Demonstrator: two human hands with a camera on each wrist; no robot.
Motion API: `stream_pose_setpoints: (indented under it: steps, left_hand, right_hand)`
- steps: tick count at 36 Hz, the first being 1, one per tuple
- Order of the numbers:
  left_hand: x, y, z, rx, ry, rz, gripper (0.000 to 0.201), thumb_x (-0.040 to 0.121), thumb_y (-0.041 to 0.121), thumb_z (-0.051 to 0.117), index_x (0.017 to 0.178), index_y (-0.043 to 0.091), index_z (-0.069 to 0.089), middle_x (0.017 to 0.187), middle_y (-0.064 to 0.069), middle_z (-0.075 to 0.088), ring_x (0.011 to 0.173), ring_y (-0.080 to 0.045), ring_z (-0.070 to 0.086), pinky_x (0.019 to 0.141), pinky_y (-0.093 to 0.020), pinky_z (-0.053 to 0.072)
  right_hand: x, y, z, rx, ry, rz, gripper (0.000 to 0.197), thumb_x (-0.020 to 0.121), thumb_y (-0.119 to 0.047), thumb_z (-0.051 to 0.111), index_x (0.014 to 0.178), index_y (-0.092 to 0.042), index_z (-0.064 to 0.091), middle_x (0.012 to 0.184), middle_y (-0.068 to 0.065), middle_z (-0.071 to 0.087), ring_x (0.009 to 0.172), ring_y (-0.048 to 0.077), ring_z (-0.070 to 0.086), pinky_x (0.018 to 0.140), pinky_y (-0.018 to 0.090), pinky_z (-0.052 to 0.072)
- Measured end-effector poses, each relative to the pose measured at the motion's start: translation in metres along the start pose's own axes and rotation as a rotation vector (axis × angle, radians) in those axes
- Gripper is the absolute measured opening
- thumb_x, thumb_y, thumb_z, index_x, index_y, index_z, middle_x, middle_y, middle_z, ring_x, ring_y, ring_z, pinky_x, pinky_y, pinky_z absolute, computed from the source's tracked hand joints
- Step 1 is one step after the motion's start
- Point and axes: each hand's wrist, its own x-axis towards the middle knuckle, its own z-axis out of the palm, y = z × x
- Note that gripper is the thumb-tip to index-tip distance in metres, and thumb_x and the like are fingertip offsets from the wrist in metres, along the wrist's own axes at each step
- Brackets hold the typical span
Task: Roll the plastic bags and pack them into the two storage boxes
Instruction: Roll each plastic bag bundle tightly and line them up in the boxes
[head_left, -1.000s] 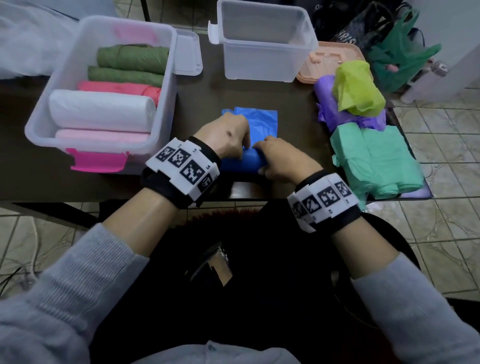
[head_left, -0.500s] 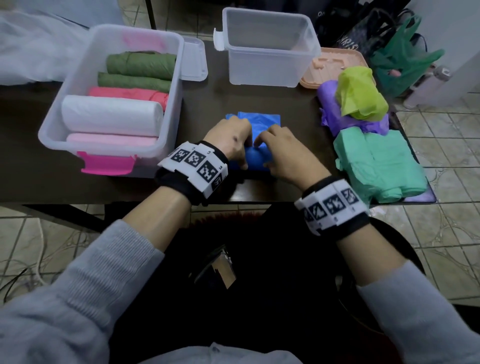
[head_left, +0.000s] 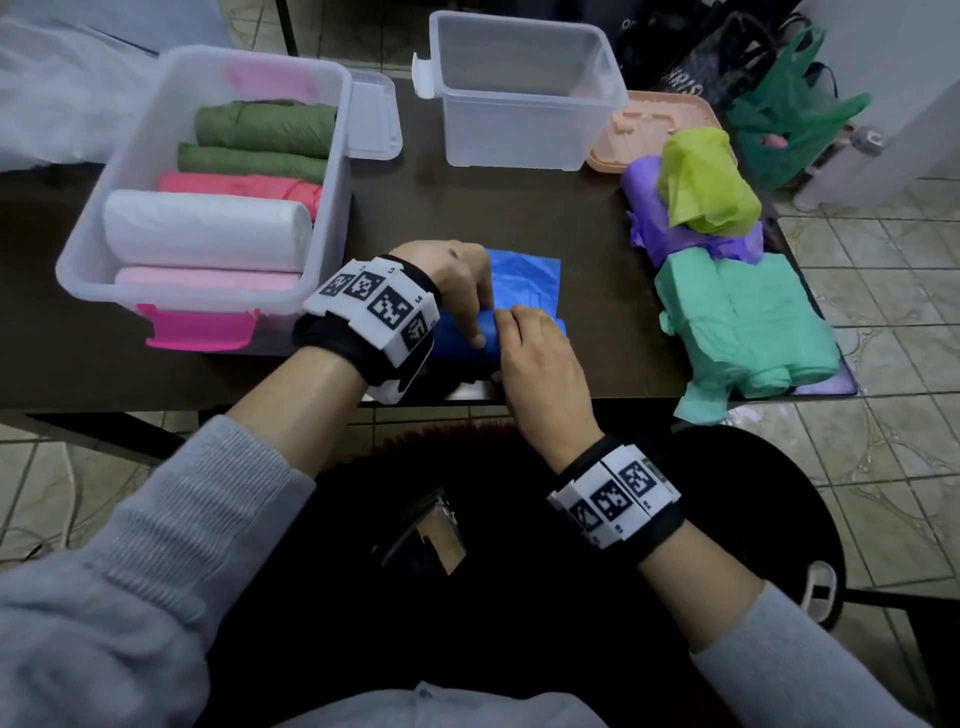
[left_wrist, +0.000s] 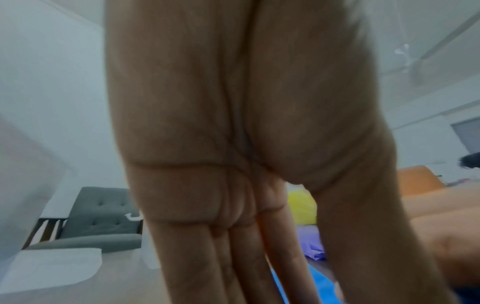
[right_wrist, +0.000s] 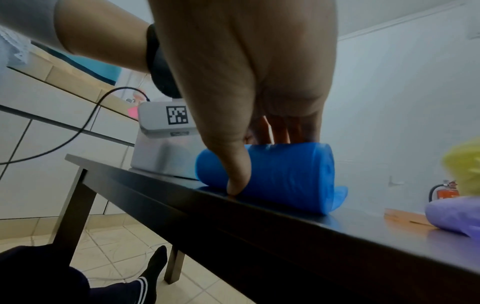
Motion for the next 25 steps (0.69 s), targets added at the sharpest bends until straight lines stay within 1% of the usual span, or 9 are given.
stream_pose_setpoints:
  steps: [2,3,5,8,10,14,17,22,25]
  left_hand:
    - [0.002,-0.003,0.000,-0.070,-0.002,0.001,0.054,0.069,0.030,0.083,0.118,0.020,0.064,0.117,0.002,0.066,0.108,-0.018,0.060,0.100,-0.037,0.046]
    - [0.003,-0.005,0.000,-0.112,0.017,-0.002,0.060,0.068,0.028,0.083,0.123,0.019,0.061,0.118,0.003,0.065,0.108,-0.017,0.060,0.101,-0.036,0.045]
    - [0.002,-0.010,0.000,-0.165,0.121,0.013,0.065,0.064,0.027,0.086,0.123,0.018,0.060,0.109,0.003,0.064,0.102,-0.013,0.059,0.096,-0.030,0.046]
    - [-0.001,-0.015,0.005,-0.176,0.298,0.072,0.042,0.067,0.026,0.084,0.106,0.018,0.070,0.091,0.003,0.056,0.092,-0.011,0.055,0.077,-0.022,0.040]
    - [-0.001,-0.016,0.011,-0.197,0.350,0.092,0.029,0.073,0.023,0.080,0.100,0.016,0.073,0.087,0.001,0.059,0.089,-0.012,0.057,0.073,-0.021,0.037]
    - [-0.005,-0.019,0.021,-0.195,0.373,0.100,0.044,0.070,0.024,0.081,0.112,0.016,0.068,0.104,-0.002,0.066,0.093,-0.014,0.057,0.080,-0.024,0.043]
    - [-0.004,-0.021,0.026,-0.184,0.394,0.071,0.051,0.067,0.019,0.082,0.115,0.019,0.065,0.113,-0.003,0.064,0.104,-0.021,0.059,0.090,-0.034,0.048]
    - [0.001,-0.019,0.021,-0.177,0.372,0.047,0.049,0.070,0.018,0.079,0.116,0.019,0.064,0.116,-0.007,0.063,0.107,-0.026,0.059,0.092,-0.039,0.048]
    - [0.006,-0.018,0.016,-0.161,0.338,0.038,0.047,0.072,0.016,0.078,0.117,0.017,0.064,0.117,-0.010,0.063,0.107,-0.029,0.059,0.093,-0.040,0.048]
  right_hand:
    - [0.007,0.003,-0.004,-0.007,-0.028,0.009,0.042,0.059,-0.003,0.078,0.099,0.000,0.063,0.089,0.015,0.063,0.081,0.032,0.063,0.076,0.034,0.052]
    - [0.011,0.004,-0.007,-0.004,-0.056,0.000,0.041,0.061,-0.004,0.078,0.099,-0.001,0.062,0.091,0.014,0.062,0.083,0.032,0.062,0.075,0.034,0.051]
    - [0.020,0.007,-0.016,-0.005,-0.175,-0.029,0.039,0.077,-0.008,0.069,0.113,-0.003,0.055,0.109,0.014,0.056,0.101,0.031,0.056,0.086,0.035,0.043]
    - [0.034,0.016,-0.022,0.043,-0.278,-0.026,0.045,0.086,-0.020,0.060,0.127,-0.007,0.045,0.124,0.012,0.047,0.116,0.029,0.046,0.093,0.035,0.037]
    - [0.044,0.019,-0.023,0.083,-0.325,-0.002,0.047,0.086,-0.021,0.061,0.127,-0.006,0.046,0.126,0.013,0.048,0.117,0.030,0.046,0.094,0.037,0.038]
    - [0.064,0.027,-0.028,0.149,-0.458,0.024,0.041,0.085,-0.021,0.061,0.122,-0.007,0.051,0.126,0.013,0.051,0.117,0.028,0.048,0.090,0.031,0.038]
    - [0.077,0.033,-0.034,0.178,-0.539,0.023,0.040,0.085,-0.025,0.060,0.122,-0.011,0.052,0.125,0.010,0.055,0.112,0.025,0.052,0.084,0.027,0.036]
    - [0.087,0.039,-0.041,0.276,-0.591,0.051,0.062,0.083,-0.025,0.067,0.137,-0.016,0.036,0.134,0.008,0.049,0.120,0.024,0.048,0.093,0.028,0.035]
    - [0.084,0.036,-0.038,0.282,-0.501,0.022,0.057,0.081,-0.018,0.067,0.131,-0.013,0.042,0.132,0.013,0.042,0.122,0.028,0.042,0.100,0.034,0.035]
